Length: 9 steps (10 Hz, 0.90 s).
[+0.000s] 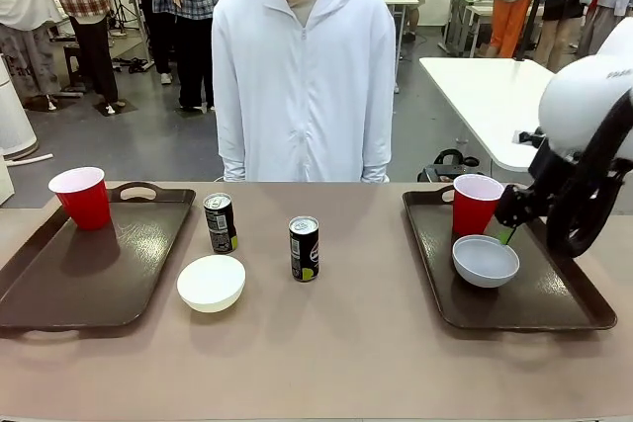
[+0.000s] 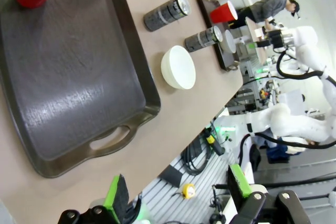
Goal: Prepare tableware on both trays.
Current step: Pick up a Picnic Bowl from the table and place it on a Handle tray.
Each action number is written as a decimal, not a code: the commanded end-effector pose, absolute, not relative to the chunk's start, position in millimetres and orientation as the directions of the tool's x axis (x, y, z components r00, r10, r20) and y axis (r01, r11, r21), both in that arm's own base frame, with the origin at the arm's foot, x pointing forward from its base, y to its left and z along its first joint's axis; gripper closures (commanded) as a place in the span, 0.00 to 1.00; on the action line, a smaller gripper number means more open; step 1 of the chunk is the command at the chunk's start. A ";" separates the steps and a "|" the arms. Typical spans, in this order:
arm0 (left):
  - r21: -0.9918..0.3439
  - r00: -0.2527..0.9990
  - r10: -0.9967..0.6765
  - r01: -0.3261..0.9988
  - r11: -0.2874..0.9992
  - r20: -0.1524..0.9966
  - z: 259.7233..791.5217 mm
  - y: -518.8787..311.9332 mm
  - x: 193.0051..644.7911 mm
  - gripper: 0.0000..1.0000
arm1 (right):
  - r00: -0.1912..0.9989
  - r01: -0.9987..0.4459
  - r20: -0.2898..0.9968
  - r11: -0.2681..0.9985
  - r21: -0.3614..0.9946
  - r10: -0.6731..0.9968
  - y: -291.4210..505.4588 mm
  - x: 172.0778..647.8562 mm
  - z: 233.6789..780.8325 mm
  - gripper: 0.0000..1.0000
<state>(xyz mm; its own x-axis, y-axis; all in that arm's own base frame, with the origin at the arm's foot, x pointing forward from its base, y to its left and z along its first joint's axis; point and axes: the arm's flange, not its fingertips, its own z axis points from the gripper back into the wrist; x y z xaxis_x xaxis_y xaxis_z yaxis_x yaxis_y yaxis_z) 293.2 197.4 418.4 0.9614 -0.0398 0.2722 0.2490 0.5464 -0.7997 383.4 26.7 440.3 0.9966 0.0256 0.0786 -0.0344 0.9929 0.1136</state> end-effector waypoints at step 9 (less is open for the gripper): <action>-0.808 0.964 -0.026 0.237 0.540 0.266 421.2 197.2 292.0 0.00 | 0.997 -0.045 0.068 0.992 0.120 0.037 25.1 364.9 468.8 0.00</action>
<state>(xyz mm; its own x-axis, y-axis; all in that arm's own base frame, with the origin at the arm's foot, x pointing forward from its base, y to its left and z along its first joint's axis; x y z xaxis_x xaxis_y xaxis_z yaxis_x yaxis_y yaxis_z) 293.2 197.4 418.4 0.9614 -0.0399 0.2722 0.2490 0.5464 -0.7997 363.6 22.8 475.4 0.9971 0.0522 0.0548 -0.0587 0.9906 0.1236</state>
